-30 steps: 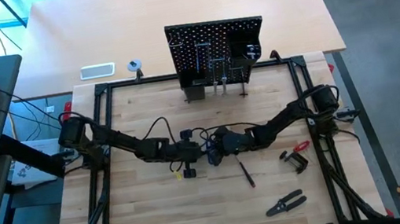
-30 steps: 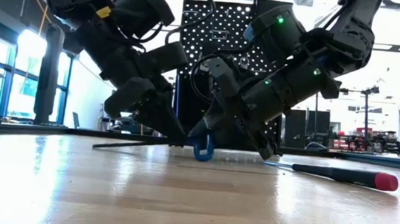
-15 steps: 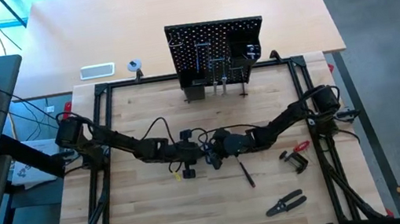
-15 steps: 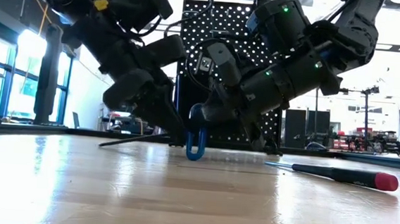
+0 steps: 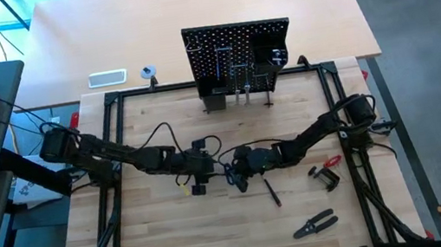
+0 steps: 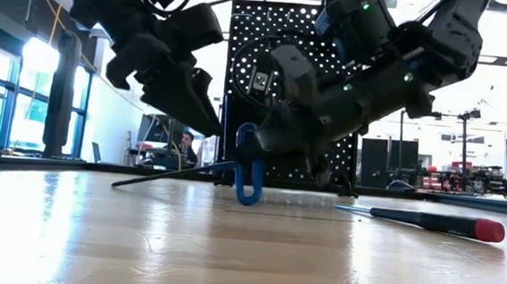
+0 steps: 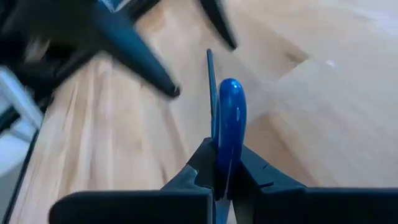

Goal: Hang tools onto peg board
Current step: Hang the spring puller on the pegboard

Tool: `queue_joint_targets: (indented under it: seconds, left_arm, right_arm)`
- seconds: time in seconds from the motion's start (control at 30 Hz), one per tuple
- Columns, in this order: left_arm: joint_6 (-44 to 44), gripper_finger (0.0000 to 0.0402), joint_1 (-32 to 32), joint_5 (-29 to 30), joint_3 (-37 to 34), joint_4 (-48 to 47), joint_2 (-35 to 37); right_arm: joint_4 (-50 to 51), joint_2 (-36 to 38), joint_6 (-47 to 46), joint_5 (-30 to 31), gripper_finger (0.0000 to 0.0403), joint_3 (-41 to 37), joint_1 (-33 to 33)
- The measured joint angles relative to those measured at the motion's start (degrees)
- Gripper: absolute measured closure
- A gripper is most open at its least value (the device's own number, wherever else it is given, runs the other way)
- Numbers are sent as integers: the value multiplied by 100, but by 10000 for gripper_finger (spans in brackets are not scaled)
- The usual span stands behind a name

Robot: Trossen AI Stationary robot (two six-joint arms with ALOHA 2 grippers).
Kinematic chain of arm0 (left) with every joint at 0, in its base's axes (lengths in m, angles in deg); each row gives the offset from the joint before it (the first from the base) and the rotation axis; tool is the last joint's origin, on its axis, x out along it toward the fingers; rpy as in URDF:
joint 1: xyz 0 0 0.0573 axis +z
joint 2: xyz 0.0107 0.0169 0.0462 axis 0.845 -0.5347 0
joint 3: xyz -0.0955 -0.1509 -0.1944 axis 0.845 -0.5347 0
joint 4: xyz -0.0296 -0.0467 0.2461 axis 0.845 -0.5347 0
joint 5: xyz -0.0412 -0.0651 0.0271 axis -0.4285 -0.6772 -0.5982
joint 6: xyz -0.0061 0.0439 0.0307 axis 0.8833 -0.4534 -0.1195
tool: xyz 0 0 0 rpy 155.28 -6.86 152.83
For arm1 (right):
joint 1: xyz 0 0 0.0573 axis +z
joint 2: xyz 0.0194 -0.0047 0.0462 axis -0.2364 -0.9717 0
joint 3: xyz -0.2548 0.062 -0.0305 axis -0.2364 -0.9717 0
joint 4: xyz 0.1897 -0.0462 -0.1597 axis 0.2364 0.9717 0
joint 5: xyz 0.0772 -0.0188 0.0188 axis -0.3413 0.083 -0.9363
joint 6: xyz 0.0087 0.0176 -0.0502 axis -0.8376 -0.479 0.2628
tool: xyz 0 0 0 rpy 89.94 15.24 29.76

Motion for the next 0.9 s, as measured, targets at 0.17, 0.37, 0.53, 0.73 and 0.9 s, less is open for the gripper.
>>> queue_joint_targets:
  seconds: [0.17,0.37,0.53,0.73,0.9]
  left_arm:
    - [303,220,264,-967,0,-243,75]
    - [507,220,396,-1512,10,68,76]
    - [579,224,431,-1725,289,-7,76]
    - [488,253,434,-1884,794,-783,-32]
    - [480,280,430,-1848,985,-1020,-137]
  right_arm:
    - [339,479,514,-107,390,-10,73]
    - [969,1199,968,-118,390,5,72]
    - [2065,1596,1307,-167,390,357,59]
    - [3543,1621,1901,-195,390,1379,56]
    - [4367,1629,2218,-156,390,2083,61]
